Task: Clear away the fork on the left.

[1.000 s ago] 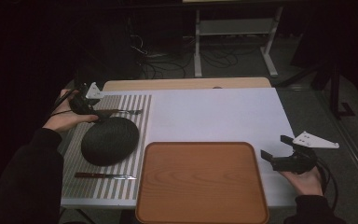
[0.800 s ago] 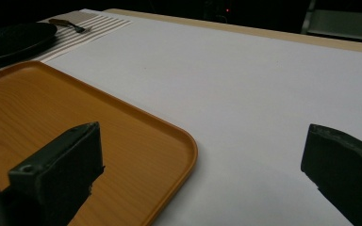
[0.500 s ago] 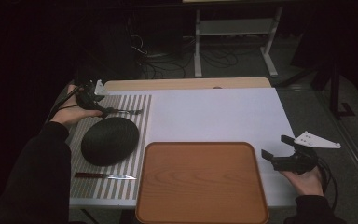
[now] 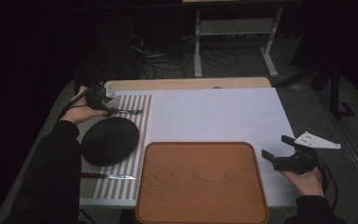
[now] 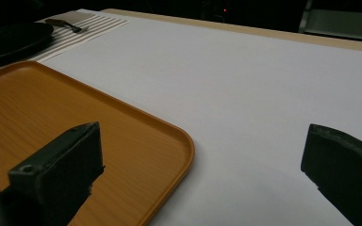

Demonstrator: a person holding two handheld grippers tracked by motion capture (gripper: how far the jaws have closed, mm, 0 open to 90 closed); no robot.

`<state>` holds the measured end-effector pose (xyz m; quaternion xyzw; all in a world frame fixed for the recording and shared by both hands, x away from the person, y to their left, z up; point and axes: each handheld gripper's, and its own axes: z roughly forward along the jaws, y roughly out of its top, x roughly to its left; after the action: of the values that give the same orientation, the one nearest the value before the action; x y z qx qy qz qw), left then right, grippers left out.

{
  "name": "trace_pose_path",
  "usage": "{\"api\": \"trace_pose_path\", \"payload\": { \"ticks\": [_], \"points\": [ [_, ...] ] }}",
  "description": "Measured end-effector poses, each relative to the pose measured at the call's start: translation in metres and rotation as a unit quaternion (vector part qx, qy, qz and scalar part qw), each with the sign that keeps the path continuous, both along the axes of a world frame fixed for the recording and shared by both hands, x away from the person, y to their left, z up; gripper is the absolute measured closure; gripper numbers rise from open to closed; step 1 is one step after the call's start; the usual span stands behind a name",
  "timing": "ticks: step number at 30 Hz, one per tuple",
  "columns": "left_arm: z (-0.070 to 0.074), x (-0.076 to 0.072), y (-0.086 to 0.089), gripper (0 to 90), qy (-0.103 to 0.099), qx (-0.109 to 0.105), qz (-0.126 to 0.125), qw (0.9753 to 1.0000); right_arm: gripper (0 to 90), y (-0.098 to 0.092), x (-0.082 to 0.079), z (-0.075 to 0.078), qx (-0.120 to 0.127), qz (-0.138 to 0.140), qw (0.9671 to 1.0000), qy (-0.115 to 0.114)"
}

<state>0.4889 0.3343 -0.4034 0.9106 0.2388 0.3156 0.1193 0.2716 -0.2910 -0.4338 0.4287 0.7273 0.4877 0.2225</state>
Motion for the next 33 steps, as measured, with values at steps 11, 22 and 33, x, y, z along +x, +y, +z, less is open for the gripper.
{"api": "trace_pose_path", "payload": {
  "ticks": [11,22,33],
  "points": [
    [-0.015,0.011,0.003,48.5,0.027,0.018,-0.070,0.9970,0.0,0.000,-0.002,0.001,0.004,-0.001,1.0000,-0.008],
    [-0.027,0.017,0.001,48.8,0.035,0.060,-0.096,0.9930,0.0,0.000,-0.002,0.000,0.002,0.003,1.0000,-0.002],
    [-0.038,0.027,0.001,50.9,0.040,0.082,-0.112,0.9894,0.0,-0.001,-0.003,0.001,0.004,-0.001,1.0000,-0.003]
  ]
}}
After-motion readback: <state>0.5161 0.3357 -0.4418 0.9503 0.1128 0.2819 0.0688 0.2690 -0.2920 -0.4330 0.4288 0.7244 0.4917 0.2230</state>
